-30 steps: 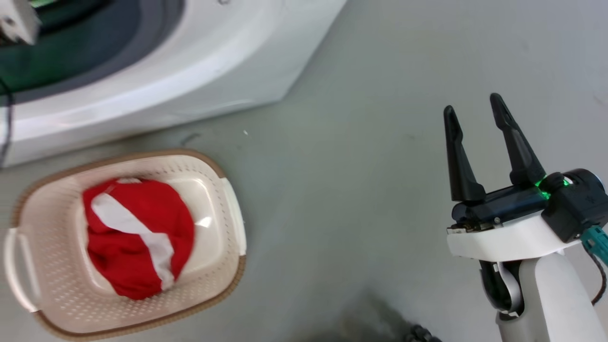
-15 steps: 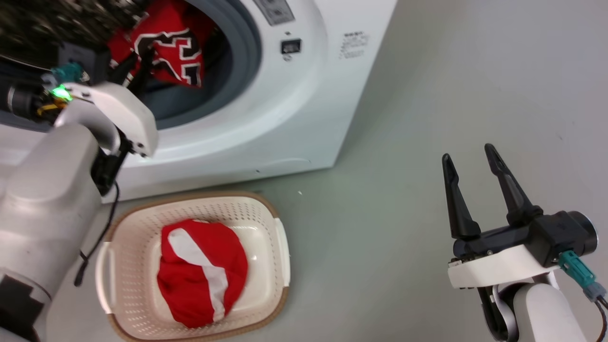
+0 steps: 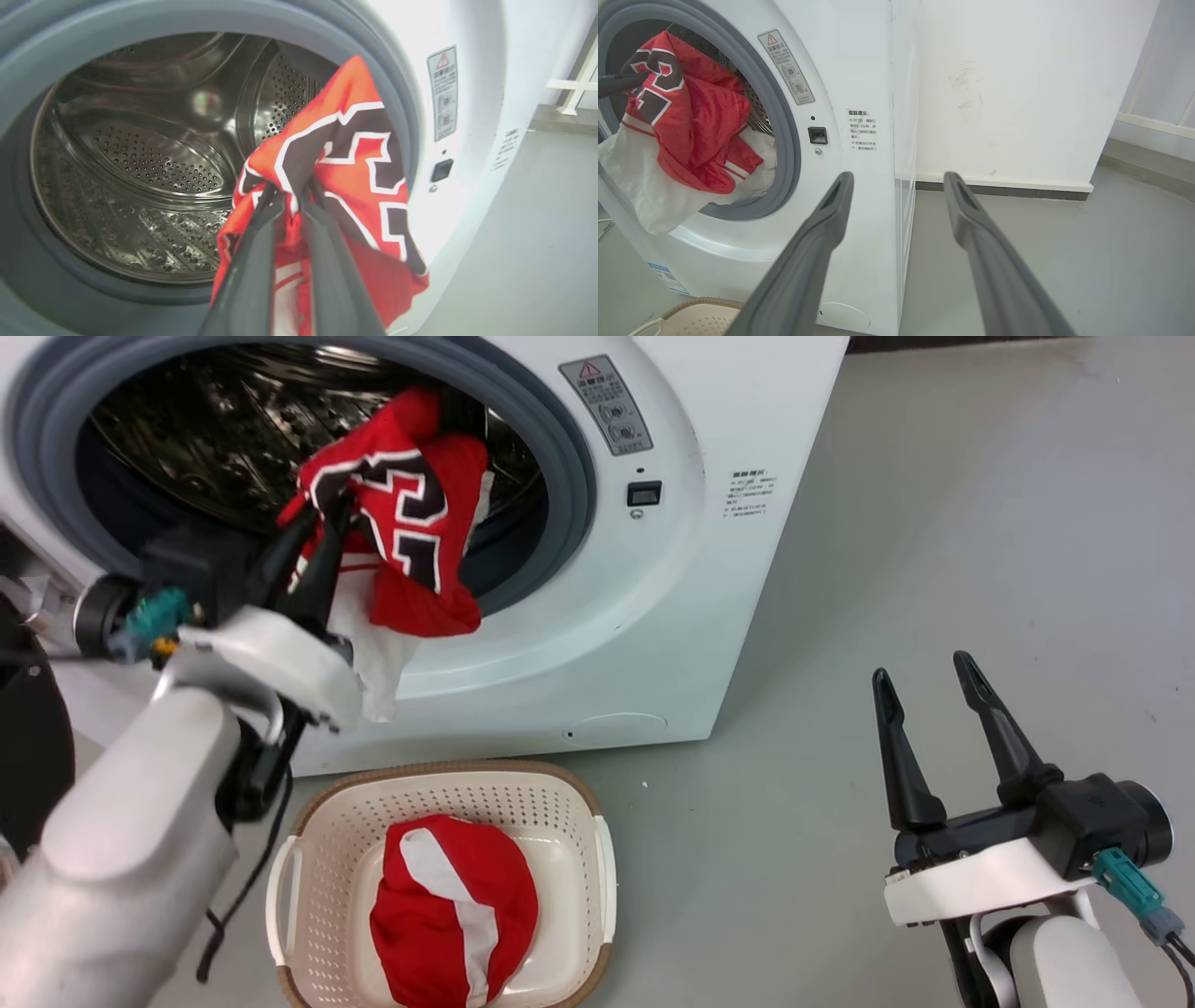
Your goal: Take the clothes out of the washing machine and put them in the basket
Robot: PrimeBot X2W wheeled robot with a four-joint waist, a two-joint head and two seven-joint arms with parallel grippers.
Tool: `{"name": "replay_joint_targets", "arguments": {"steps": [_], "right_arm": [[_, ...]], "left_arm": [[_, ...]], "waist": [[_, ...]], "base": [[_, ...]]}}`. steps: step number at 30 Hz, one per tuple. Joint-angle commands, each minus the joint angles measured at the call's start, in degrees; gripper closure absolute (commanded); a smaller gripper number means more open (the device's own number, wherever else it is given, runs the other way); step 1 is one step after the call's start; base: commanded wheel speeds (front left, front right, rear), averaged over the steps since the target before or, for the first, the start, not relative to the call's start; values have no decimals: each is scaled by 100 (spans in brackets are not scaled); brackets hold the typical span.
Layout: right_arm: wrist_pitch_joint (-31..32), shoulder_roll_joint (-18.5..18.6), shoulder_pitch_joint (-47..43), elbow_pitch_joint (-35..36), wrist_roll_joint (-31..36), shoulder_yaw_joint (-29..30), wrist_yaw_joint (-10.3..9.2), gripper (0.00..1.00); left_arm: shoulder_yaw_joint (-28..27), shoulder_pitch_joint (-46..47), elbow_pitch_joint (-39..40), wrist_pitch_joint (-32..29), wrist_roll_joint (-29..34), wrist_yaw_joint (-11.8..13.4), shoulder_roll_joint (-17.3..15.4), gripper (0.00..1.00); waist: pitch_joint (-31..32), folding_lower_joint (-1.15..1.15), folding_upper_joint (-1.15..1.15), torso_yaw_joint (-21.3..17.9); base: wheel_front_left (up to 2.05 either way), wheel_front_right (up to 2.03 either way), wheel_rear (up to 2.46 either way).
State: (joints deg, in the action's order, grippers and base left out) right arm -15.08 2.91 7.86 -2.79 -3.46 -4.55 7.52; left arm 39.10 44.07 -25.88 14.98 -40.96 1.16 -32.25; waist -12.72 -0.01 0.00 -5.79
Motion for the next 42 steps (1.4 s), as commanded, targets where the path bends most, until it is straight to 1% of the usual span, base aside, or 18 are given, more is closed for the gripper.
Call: {"name": "replay_joint_targets", "arguments": {"steps": [1, 5, 7, 9, 12, 13, 15, 19, 24, 28, 29, 34, 35, 42], "right_arm": [[-13, -7, -91, -16, 8, 7, -6, 0], [-13, -6, -136, -18, 17, 12, -6, 0], [-13, -7, -143, -17, 30, 15, -6, 0], [-13, -7, -164, -16, 49, 38, -6, 0], [-13, -7, -176, -20, 59, 71, -6, 0], [-13, -8, -174, -25, 64, 66, -6, 0], [-13, -7, -167, -30, 68, 51, -6, 0], [-13, -7, -97, -11, 79, -16, -6, 0], [-13, -7, 57, 40, 155, -54, -6, 0], [-13, -7, 163, 110, 251, 17, -6, 0], [-13, -8, 239, 177, 302, 46, -6, 0], [-13, -9, 451, 339, 335, 101, -6, 0], [-13, -9, 451, 339, 335, 101, -6, 0], [-13, -9, 712, 514, 293, 208, -6, 0]], "left_arm": [[-85, -301, 318, 28, 99, 106, -77, 100], [-230, -861, 1102, 29, 246, 352, -224, 100], [-274, -1126, 1452, 30, 381, 539, -343, 100], [-289, -1405, 1819, 29, 401, 712, -361, 100], [-208, -1749, 2219, -17, 454, 909, -448, 100], [-183, -1872, 2310, -57, 411, 956, -444, 100], [-119, -2128, 2435, -127, 247, 968, -377, 100], [59, -2430, 2245, -275, 73, 838, -347, 100], [236, -2419, 1350, -285, -11, 607, -166, 100], [303, -2129, 428, -234, -43, 300, 56, 100], [347, -1974, -3, -245, -79, 135, 185, 100], [451, -1381, -1107, -259, 16, -217, 424, 100], [451, -1381, -1107, -259, 16, -217, 424, 100], [583, -647, -2548, -189, 148, -545, 737, 100]], "waist": [[66, 1, 0, 42], [106, 1, 0, 78], [115, 1, 0, 95], [119, 1, 0, 125], [97, 1, 0, 157], [87, 1, 0, 163], [59, 1, 0, 168], [-72, 1, 0, 140], [-407, 1, 0, 46], [-793, 1, 0, -58], [-1024, 1, 0, -106], [-1624, 1, 0, -224], [-1624, 1, 0, -224], [-2295, 1, 0, -396]], "base": [[0, 0, 0], [0, 0, 0], [0, 0, 0], [0, 0, 0], [0, 0, 0], [0, 0, 0], [0, 0, 0], [0, 0, 0], [0, 0, 0], [0, 0, 0], [0, 0, 0], [0, 0, 0], [0, 0, 0], [0, 0, 0]]}}
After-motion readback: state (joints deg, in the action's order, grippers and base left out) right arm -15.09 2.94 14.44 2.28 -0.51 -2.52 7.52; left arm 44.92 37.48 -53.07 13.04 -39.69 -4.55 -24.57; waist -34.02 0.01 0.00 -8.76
